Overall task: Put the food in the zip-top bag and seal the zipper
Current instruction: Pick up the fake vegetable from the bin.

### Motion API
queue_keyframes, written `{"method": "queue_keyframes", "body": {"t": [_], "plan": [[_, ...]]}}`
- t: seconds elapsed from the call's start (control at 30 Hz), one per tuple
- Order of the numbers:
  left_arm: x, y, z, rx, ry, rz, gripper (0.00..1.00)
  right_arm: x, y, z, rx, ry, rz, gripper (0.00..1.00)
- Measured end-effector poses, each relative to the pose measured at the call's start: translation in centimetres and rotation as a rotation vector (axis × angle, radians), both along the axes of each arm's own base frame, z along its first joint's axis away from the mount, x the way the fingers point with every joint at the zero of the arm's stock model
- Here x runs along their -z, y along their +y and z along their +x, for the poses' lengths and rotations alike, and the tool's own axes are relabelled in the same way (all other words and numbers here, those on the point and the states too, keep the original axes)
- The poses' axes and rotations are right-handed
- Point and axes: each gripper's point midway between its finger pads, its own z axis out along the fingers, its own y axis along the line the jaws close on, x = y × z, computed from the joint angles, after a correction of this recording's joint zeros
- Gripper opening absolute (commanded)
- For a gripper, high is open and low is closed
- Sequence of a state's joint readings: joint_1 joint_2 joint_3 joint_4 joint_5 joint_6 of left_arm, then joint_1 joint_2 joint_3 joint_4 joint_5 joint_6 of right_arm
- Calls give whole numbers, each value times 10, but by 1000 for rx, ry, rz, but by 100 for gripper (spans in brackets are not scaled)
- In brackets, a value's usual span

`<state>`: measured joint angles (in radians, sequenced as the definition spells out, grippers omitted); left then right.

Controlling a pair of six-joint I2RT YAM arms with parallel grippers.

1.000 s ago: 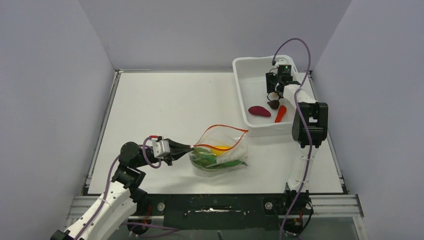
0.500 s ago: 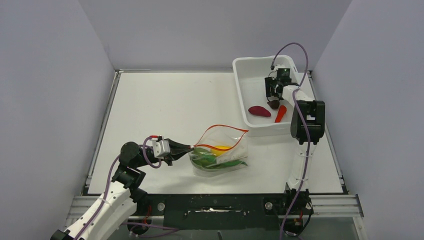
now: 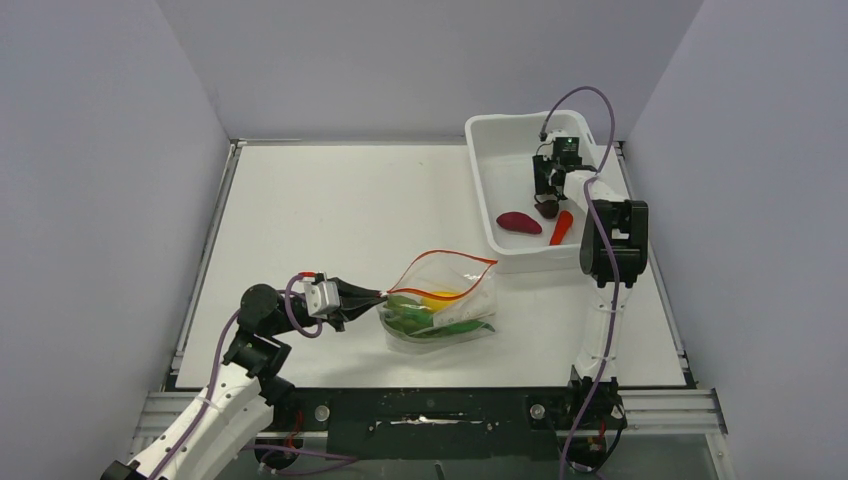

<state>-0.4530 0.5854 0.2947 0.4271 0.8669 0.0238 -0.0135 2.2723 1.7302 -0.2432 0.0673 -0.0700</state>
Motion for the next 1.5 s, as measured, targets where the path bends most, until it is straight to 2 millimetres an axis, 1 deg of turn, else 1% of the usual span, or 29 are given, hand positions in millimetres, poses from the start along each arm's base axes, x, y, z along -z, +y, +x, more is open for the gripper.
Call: {"method": "queue_keyframes", "body": {"t": [0.17,0.27,0.33,0.4,0.5,0.63,0.8,0.87,1.07,1.33,1.43,1.5], "plan": [[1,0,0,-1,-1,4,0,-4,1,0,-6,-7,6,29],[1,0,0,-1,-2,4,0,-10,3,-3,-14,-14,13,28],[1,0,0,-1,-3,4,0,-18,5,-6,-19,-22,18,27],[0,1,-1,-1,-5,3,0,-30,6,-9,-24,-39,22,27],[0,1,-1,-1,-6,2,0,-55,8,-14,-32,-78,29,27],[0,1,-1,-1,-4,3,0,-89,15,-27,-53,-133,56,27],[0,0,-1,1,-6,2,0,-121,30,-38,-84,-187,94,27],[0,0,-2,3,-7,2,0,-129,40,-45,-110,-199,121,27],[0,0,-2,3,-11,5,0,-150,79,-77,-198,-221,191,27],[1,0,-2,3,-8,9,0,-183,153,-126,-368,-266,225,28],[2,1,-2,2,-7,9,0,-198,175,-144,-429,-287,238,28],[1,1,-2,0,-8,9,0,-211,185,-156,-466,-312,245,28]]}}
